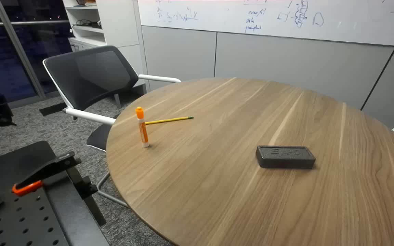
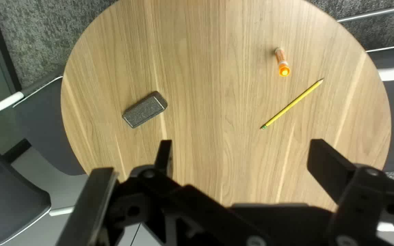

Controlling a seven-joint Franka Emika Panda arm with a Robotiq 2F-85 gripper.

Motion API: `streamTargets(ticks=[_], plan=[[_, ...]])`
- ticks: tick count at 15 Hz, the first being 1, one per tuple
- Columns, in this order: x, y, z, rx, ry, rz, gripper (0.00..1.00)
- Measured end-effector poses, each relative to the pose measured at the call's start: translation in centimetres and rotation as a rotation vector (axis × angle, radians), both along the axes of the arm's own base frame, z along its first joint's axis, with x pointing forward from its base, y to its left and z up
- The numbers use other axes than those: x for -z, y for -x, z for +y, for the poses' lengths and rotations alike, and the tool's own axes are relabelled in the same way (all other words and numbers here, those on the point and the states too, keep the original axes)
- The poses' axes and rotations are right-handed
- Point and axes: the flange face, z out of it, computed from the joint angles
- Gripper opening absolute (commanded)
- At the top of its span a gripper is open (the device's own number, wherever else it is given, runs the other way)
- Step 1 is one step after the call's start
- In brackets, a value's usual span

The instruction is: Move the marker backwards

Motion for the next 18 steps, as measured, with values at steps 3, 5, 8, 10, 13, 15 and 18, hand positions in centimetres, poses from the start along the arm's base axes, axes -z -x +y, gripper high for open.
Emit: streamTargets(ticks=[3, 5, 8, 10, 13, 15, 18], plan=[[0.0, 0.0, 0.0, 0.0, 0.0, -0.001, 1.0], [0.0, 0.0, 0.0, 0.0, 0.0, -0.001, 1.0], [0.0, 0.0, 0.0, 0.0, 0.0, -0.001, 1.0], [0.0, 0.0, 0.0, 0.0, 0.0, -0.001, 1.0], [0.0, 0.0, 0.0, 0.0, 0.0, -0.001, 1.0], [0.0, 0.0, 0.0, 0.0, 0.0, -0.001, 1.0], [1.0, -0.1, 0.1, 0.004, 0.006, 0.016, 1.0]])
